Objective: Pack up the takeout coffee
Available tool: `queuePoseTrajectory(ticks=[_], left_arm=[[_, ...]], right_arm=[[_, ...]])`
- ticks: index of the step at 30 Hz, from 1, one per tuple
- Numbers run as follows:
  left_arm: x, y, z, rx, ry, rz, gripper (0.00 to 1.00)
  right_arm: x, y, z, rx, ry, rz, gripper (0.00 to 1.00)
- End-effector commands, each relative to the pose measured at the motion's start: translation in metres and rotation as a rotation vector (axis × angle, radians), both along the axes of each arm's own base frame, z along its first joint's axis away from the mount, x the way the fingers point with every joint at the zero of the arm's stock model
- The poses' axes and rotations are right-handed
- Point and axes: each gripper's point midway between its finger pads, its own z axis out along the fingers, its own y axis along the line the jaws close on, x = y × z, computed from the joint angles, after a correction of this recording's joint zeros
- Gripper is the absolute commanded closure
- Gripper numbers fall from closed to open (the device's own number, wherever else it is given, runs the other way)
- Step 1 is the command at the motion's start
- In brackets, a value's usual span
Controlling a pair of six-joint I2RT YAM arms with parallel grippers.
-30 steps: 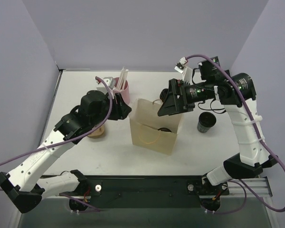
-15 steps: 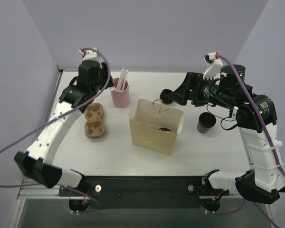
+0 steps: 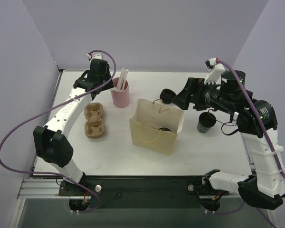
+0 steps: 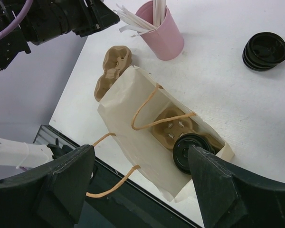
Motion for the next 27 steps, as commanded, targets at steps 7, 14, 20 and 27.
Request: queuePoseTrajectory(ticks=[7, 14, 20, 27], left_arm=[[0.008, -0.022, -0.018, -0.089, 0.012, -0.038, 0.52], [0.015, -0.033, -0.021, -0.123, 0.004, -0.076, 0.63], [0.01, -0.031, -0.032, -0.101, 0.048, -0.075, 0.63], [0.007, -0.03, -0.03, -0.09, 0.06, -0.08, 0.93]], right_arm=[[0.018, 0.006, 0.004, -0.016, -0.033, 0.011, 0.18], [0.021, 0.005, -0.003, -0.034, -0.021, 0.014, 0.18], [0.029, 0.007, -0.005, -0.041, -0.014, 0.011, 0.18], [0.033, 0.006, -0.005, -0.043, -0.011, 0.01, 0.18]])
